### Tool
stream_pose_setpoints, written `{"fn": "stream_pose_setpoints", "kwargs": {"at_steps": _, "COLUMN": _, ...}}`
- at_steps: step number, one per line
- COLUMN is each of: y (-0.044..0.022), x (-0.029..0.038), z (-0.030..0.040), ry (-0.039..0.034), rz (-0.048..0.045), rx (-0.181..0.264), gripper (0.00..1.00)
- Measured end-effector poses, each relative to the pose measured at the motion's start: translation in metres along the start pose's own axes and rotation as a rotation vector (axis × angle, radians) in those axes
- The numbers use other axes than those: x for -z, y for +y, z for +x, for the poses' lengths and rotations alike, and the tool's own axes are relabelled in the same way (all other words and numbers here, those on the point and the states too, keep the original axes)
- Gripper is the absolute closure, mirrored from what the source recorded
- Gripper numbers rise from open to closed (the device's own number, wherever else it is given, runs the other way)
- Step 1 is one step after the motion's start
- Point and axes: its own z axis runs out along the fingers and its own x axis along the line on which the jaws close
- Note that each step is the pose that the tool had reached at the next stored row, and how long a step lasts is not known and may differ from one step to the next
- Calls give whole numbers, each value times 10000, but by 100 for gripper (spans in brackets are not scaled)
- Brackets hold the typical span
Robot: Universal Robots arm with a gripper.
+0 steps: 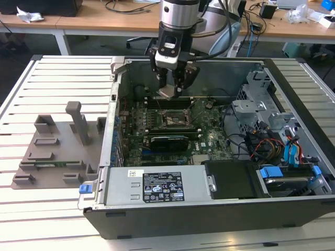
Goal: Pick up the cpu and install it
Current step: 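Place the cpu into insertion slot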
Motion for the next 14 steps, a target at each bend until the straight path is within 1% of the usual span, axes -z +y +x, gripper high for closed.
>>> {"fn": "stream_pose_setpoints", "kwargs": {"at_steps": 8, "y": 0, "x": 0, "z": 0, "ry": 57, "rz": 18, "rx": -909, "gripper": 45}}
{"fn": "stream_pose_setpoints", "kwargs": {"at_steps": 10, "y": 0, "x": 0, "z": 0, "ry": 80, "rz": 25, "rx": -1280, "gripper": 45}}
{"fn": "stream_pose_setpoints", "kwargs": {"at_steps": 12, "y": 0, "x": 0, "z": 0, "ry": 116, "rz": 37, "rx": -1845, "gripper": 45}}
{"fn": "stream_pose_setpoints", "kwargs": {"at_steps": 14, "y": 0, "x": 0, "z": 0, "ry": 129, "rz": 41, "rx": -2068, "gripper": 45}}
